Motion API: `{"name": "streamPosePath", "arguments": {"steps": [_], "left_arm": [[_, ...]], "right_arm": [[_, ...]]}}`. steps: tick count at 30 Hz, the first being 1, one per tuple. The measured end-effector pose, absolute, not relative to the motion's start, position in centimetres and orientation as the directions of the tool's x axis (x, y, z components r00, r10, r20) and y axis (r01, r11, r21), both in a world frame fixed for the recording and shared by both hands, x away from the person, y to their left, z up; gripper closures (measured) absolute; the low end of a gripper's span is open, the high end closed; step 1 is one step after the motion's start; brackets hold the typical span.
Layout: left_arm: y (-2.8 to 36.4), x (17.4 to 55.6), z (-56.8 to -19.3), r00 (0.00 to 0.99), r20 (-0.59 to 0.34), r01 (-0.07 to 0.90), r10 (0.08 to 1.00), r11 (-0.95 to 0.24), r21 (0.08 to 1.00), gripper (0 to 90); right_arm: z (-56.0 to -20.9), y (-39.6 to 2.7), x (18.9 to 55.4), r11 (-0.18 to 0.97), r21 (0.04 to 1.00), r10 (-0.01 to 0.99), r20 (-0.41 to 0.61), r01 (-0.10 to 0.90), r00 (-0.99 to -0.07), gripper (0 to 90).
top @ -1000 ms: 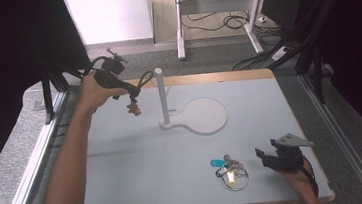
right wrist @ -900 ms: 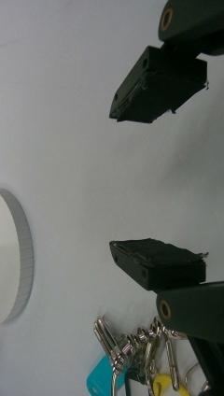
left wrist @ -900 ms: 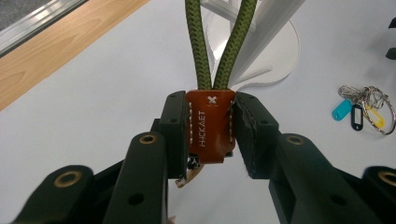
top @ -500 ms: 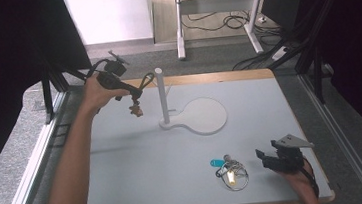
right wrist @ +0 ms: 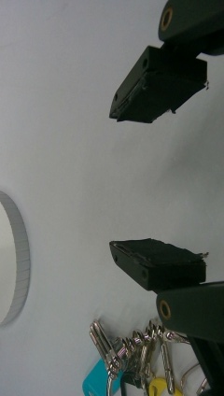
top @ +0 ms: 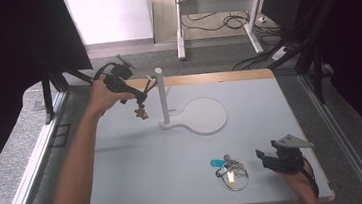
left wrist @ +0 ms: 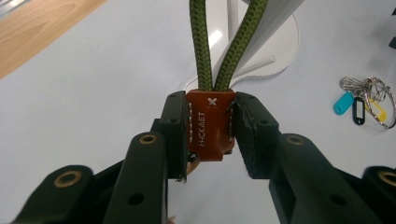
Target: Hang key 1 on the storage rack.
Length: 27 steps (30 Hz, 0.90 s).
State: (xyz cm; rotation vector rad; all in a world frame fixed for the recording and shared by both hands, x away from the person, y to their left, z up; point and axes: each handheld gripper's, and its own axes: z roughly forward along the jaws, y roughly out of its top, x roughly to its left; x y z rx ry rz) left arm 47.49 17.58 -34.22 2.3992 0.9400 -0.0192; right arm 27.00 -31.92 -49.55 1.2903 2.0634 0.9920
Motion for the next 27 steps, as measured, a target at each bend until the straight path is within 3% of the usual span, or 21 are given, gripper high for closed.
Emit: {"name": "streamPosePath", "arguments": {"steps": [27], "left_arm": [[16.0, 46.2, -35.7, 0.759, -0.181, 0.621, 0.625, -0.613, 0.489, 62.7]], "right_arm": [[-49.2, -32.1, 26.8, 0.273, 0.805, 0.908, -0.034, 0.527, -0.418, 31.0]]}}
